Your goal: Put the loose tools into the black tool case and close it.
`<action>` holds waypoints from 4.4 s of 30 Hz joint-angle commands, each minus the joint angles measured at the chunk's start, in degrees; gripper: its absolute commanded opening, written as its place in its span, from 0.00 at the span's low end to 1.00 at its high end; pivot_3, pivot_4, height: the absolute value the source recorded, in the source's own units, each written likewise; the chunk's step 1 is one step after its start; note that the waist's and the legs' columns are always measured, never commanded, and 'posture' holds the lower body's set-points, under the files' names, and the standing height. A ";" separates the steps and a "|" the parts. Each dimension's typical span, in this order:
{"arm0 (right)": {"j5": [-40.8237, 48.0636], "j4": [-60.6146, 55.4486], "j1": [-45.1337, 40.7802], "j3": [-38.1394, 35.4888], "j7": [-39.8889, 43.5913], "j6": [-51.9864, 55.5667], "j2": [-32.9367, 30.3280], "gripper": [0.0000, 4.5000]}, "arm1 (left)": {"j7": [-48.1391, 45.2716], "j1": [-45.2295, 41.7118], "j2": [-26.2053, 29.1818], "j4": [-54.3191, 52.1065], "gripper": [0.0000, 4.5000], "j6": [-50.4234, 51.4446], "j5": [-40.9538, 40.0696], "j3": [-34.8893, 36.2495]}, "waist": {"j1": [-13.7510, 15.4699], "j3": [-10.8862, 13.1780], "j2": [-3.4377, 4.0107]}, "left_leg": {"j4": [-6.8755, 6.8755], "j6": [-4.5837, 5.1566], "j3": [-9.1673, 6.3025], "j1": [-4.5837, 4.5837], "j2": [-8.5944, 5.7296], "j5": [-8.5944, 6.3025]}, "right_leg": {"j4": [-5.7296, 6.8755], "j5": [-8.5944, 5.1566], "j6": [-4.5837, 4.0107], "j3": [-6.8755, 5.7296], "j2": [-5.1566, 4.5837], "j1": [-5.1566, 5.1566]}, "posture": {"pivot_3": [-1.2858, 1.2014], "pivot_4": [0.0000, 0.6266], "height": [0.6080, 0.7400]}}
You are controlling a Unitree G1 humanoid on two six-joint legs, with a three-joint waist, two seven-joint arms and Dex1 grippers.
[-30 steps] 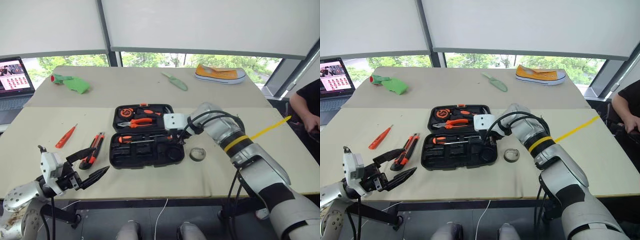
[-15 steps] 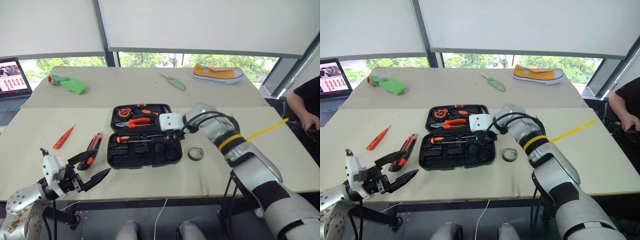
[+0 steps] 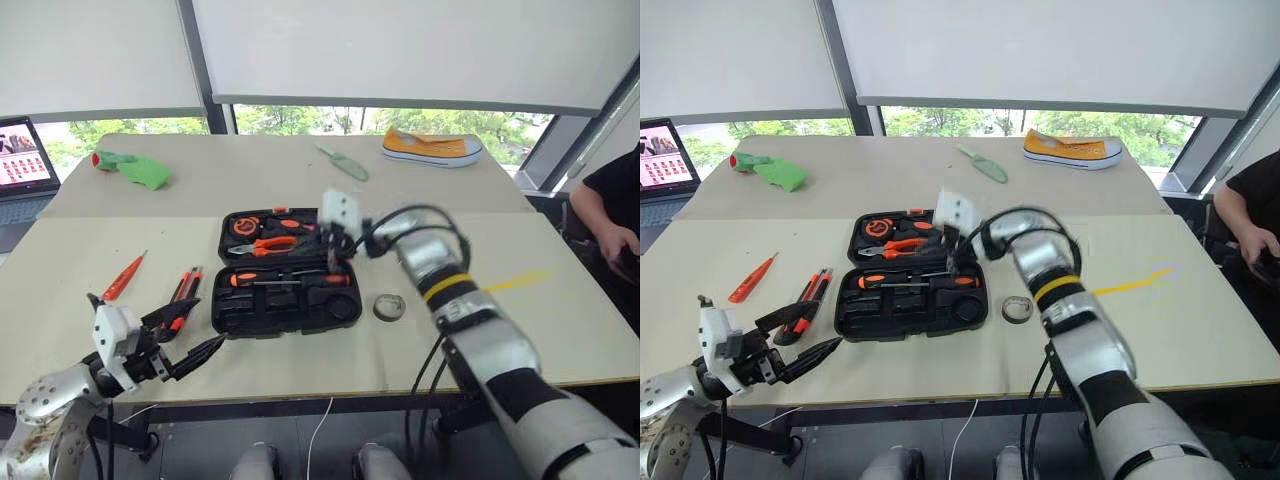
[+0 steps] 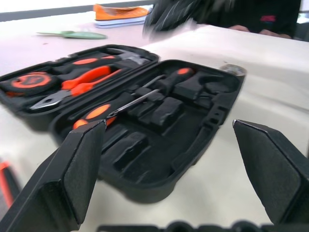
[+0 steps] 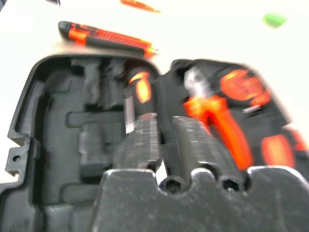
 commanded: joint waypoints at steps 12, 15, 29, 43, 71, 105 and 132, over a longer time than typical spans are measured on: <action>-9.99 11.48 -0.45 3.78 -10.37 -11.01 2.74 0.01 | 3.46 -0.28 0.68 -3.00 1.00 0.33 0.10 1.56 | -0.63 0.00 -0.01 | -0.07 -0.02 0.00 0.09 0.04 0.01 | 0.00 -0.01 -0.02 0.01 0.06 0.06 | 0.52 0.24 1.00; -11.42 11.62 0.26 4.88 -10.65 -12.65 3.64 0.01 | 4.29 -0.63 0.72 -2.66 1.00 0.53 0.08 1.63 | -0.67 0.00 -0.02 | -0.07 -0.02 0.00 0.13 0.04 0.01 | -0.01 -0.01 -0.02 0.01 0.04 0.10 | 0.52 0.24 1.00; 1.57 -4.25 3.83 -6.24 -8.09 -13.50 -0.39 0.07 | 9.40 2.56 0.33 -1.61 1.00 5.42 -5.81 9.87 | -0.76 0.01 -0.05 | -0.37 -0.13 0.00 0.25 0.04 0.07 | -0.02 -0.05 -0.09 0.03 0.05 0.06 | 0.52 0.24 1.00; 26.85 -45.35 34.58 -18.32 4.45 -3.09 -14.36 0.96 | 18.37 19.01 -2.44 12.21 1.00 9.37 -5.77 32.96 | -0.60 0.00 -0.20 | -0.56 -0.56 0.02 0.42 0.05 -0.19 | -0.14 -0.22 -0.33 -0.09 -0.07 0.08 | 0.52 0.24 1.00; 28.88 -64.88 43.12 -18.01 -11.54 2.85 -13.81 0.99 | 27.30 -52.09 11.09 66.31 1.00 18.78 19.85 -7.05 | 1.11 0.21 -0.98 | -0.57 -0.44 0.04 0.32 0.29 0.26 | -0.10 0.02 -0.25 -0.09 0.38 0.04 | 0.52 0.24 1.00; 39.98 -71.14 41.44 -17.99 -4.93 23.94 -27.87 1.00 | -12.61 -47.26 7.31 30.29 0.11 1.41 28.49 -31.26 | 2.42 0.32 -1.03 | -0.15 -0.43 0.02 0.23 0.48 0.28 | -0.05 0.08 -0.33 0.06 0.62 0.10 | 0.52 0.24 1.00; 40.09 -75.66 46.30 -20.08 -7.65 27.20 -28.72 1.00 | -14.32 -54.69 3.79 41.03 0.11 -6.73 40.93 -40.31 | 2.56 0.32 -1.03 | 0.06 -0.37 -0.06 0.18 0.48 0.25 | -0.03 0.10 -0.27 0.08 0.64 0.18 | 0.52 0.24 1.00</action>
